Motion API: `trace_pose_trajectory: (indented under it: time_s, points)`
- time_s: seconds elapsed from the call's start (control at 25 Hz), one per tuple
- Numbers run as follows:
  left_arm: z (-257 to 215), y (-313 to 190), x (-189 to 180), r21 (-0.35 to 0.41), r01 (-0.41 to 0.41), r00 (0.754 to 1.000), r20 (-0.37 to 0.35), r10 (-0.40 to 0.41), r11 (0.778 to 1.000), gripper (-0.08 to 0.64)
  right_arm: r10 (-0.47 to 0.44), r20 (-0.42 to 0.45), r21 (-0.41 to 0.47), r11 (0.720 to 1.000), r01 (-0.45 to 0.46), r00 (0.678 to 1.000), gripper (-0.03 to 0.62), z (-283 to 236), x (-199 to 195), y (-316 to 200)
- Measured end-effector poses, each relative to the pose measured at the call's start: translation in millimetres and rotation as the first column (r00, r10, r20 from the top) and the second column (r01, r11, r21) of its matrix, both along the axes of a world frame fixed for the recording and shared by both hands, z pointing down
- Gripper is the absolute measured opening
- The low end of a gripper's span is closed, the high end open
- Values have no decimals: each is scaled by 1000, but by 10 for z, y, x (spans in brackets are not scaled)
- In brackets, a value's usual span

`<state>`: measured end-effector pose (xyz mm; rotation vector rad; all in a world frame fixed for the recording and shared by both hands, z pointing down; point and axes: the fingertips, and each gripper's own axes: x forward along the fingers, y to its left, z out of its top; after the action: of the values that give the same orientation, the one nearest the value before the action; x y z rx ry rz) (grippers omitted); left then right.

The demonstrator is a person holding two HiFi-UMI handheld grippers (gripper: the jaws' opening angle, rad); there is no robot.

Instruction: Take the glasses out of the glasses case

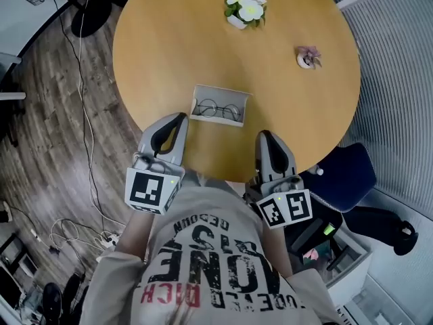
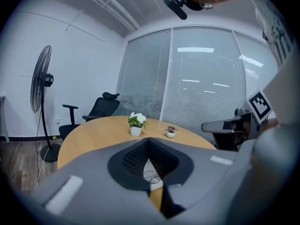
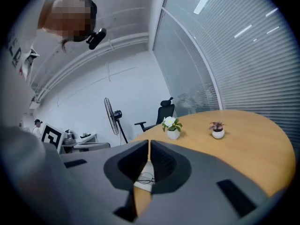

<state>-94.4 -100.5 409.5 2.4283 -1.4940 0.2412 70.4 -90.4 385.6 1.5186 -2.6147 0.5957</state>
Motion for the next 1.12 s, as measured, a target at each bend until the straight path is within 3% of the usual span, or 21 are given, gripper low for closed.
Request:
trace_pose_trajectory:
  time_s: [0.28,0.76,1.0,1.12]
  points:
    - [-301,166,32,56,-3,1000,-14,4,998,11,38,20,49,998,-39,999,25,-210,153,192]
    - [-343,187,140,70,-70,996,57,66,995,11,108,12,31,994,-108,994,25,-174,352,338]
    - [-269,82,263,18,-147,980,137,143,989,11,125,2,9,992,-125,992,25,-101,371,298]
    - [-214,-46,348,18,-217,958,197,210,976,12,139,3,-5,990,-139,990,25,-60,385,266]
